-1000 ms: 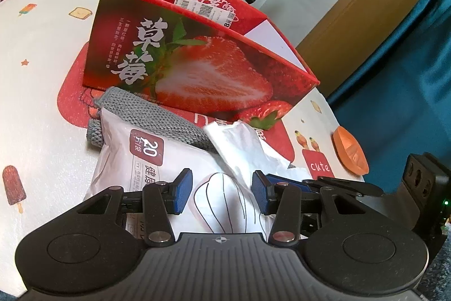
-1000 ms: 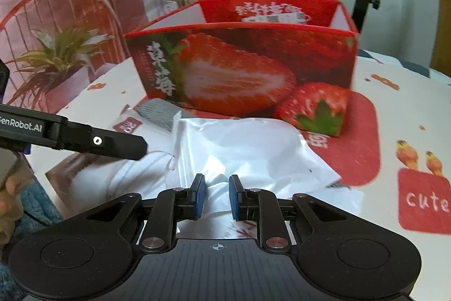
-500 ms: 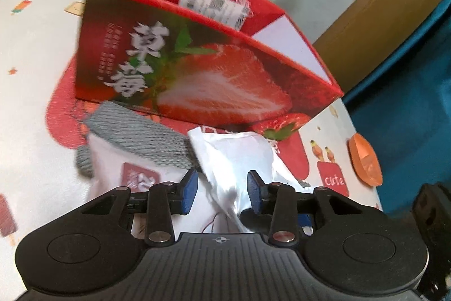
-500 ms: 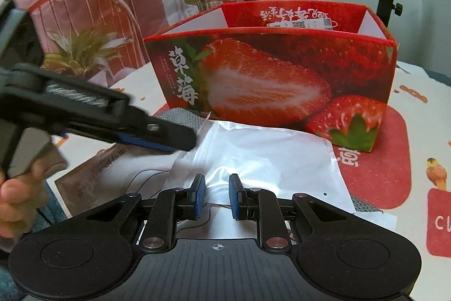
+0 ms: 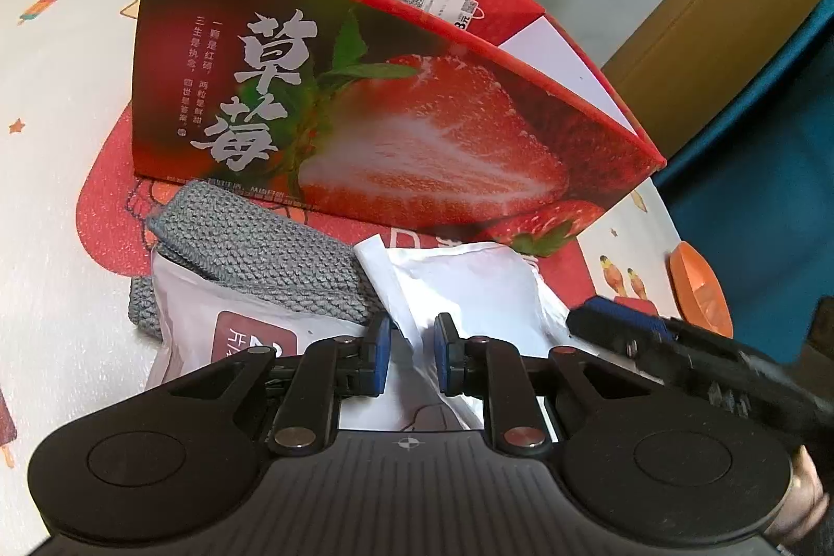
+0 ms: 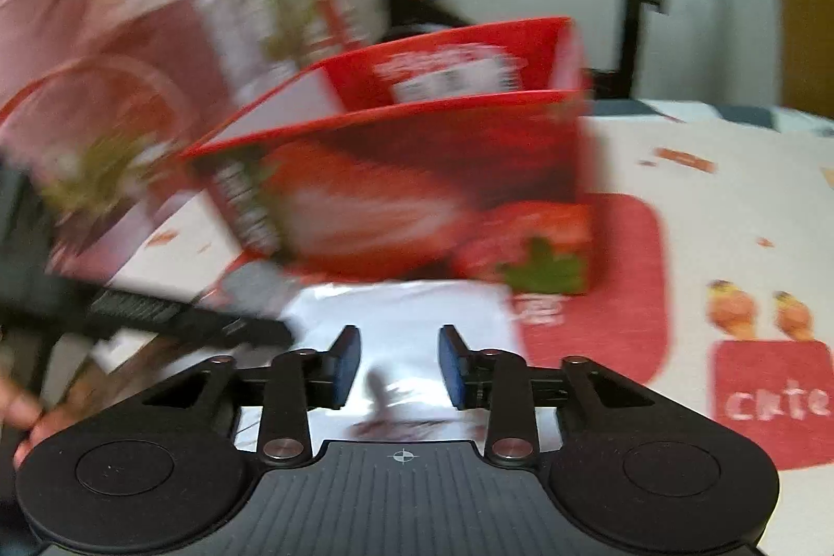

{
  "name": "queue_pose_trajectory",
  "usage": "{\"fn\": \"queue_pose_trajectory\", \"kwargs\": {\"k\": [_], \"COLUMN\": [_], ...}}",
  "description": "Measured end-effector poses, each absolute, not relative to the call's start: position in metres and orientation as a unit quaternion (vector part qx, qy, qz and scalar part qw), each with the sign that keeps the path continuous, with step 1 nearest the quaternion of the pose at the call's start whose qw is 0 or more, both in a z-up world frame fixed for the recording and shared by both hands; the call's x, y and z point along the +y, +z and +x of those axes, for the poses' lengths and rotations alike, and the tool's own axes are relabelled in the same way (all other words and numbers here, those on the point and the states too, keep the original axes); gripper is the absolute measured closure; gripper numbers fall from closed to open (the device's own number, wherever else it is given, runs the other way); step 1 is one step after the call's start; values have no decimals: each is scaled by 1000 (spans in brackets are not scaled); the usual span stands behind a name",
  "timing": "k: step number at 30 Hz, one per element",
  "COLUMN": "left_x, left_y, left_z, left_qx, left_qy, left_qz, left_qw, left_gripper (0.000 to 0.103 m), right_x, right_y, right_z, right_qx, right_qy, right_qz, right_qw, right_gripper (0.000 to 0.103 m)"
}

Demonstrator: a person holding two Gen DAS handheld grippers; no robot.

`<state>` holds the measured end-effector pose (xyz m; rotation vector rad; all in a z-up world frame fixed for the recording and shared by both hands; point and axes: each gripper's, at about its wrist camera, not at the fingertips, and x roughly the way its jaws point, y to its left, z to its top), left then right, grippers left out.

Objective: Organize soft objects
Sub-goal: 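Close the left gripper on the white packet while the right gripper grasps it too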

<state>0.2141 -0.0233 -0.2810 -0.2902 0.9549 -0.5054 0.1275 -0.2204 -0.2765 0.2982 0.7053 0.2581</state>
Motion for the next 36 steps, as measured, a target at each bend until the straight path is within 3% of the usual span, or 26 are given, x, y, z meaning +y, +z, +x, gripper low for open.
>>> {"fn": "queue_pose_trajectory", "kwargs": {"k": [8, 14, 18, 26, 36], "left_x": [-21, -21, -17, -15, -1], "left_y": [-282, -283, -282, -272, -250], "left_z": [212, 211, 211, 202, 178], "left_qx": [450, 448, 447, 422, 387], "left_qy": [-240, -241, -245, -251, -248], "left_qz": [-142, -144, -158, -157, -149], "left_qw": [848, 849, 845, 857, 875], "left_gripper": [83, 83, 85, 92, 93], "right_x": [-265, -255, -248, -243, -225], "right_y": [-311, -318, -307, -282, -269], "right_z": [160, 171, 170, 149, 117], "right_qx": [395, 411, 405, 369, 353], "right_qy": [91, 105, 103, 94, 97], "right_qz": [265, 256, 239, 213, 212], "right_qw": [875, 869, 877, 900, 906], "right_gripper": [67, 72, 85, 97, 98]}}
